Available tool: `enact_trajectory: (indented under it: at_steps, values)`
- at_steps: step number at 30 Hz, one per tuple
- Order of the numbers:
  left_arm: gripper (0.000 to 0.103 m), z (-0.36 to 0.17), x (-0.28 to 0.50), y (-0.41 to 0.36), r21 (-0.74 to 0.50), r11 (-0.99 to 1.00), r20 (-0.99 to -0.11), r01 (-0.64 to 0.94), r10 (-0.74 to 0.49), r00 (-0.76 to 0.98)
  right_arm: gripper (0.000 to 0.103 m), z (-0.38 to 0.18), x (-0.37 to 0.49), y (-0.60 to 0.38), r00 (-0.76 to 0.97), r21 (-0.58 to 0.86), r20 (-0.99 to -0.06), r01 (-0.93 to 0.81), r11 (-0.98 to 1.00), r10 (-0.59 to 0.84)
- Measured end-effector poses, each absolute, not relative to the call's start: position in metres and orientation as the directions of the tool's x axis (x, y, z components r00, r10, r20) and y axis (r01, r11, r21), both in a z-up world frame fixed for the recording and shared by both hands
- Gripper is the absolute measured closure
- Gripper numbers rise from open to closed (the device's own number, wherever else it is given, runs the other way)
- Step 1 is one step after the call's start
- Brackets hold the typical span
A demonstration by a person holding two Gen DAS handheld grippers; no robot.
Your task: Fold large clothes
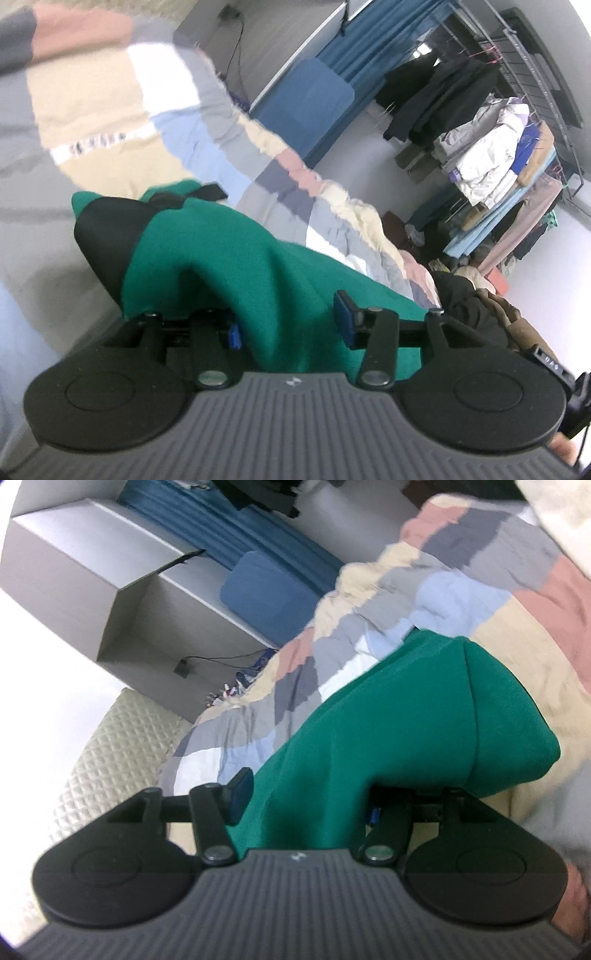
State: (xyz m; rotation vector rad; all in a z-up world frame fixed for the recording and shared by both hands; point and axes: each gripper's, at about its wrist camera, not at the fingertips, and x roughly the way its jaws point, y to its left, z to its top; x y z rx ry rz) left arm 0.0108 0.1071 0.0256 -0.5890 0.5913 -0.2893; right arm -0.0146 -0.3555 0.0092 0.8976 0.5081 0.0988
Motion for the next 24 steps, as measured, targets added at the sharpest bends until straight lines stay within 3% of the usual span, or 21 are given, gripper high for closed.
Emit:
enact_trajectory:
  at_steps: [24]
  values:
    - [0.048, 0.066, 0.122, 0.060, -0.389, 0.909, -0.365, 0.146, -0.299, 0.882, 0.042, 0.036, 0.096, -0.369, 0.868, 0.555, -0.421, 0.017, 0.832, 0.264]
